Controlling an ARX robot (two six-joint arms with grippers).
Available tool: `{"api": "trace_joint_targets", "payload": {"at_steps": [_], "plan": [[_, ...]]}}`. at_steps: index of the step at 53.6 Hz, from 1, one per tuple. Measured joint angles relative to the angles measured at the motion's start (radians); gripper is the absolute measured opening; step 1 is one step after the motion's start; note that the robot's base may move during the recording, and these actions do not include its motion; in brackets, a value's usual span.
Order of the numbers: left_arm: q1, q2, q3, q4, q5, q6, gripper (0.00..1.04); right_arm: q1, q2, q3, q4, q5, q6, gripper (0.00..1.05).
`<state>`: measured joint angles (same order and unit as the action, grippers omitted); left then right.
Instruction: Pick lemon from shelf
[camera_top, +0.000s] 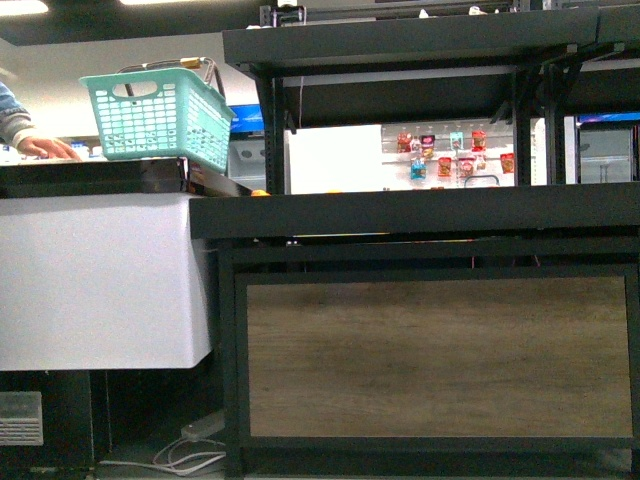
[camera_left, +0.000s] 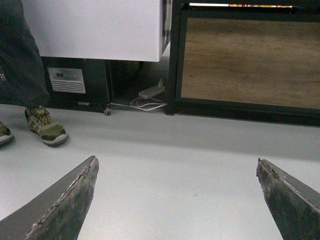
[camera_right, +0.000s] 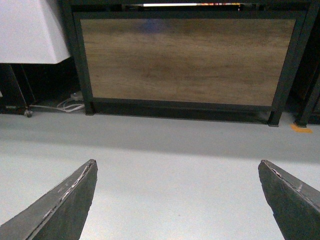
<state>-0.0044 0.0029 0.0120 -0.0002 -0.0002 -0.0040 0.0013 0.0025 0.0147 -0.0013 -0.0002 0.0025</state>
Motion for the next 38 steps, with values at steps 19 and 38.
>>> {"api": "trace_joint_targets", "payload": {"at_steps": [19,38], "plan": [[0.0,0.0,0.0,0.0,0.0,0.0,0.97,0.0,0.0,0.0,0.0,0.0,0.0,0.97],[0.0,0.0,0.0,0.0,0.0,0.0,0.97,0.0,0.0,0.0,0.0,0.0,0.0,0.97]]}}
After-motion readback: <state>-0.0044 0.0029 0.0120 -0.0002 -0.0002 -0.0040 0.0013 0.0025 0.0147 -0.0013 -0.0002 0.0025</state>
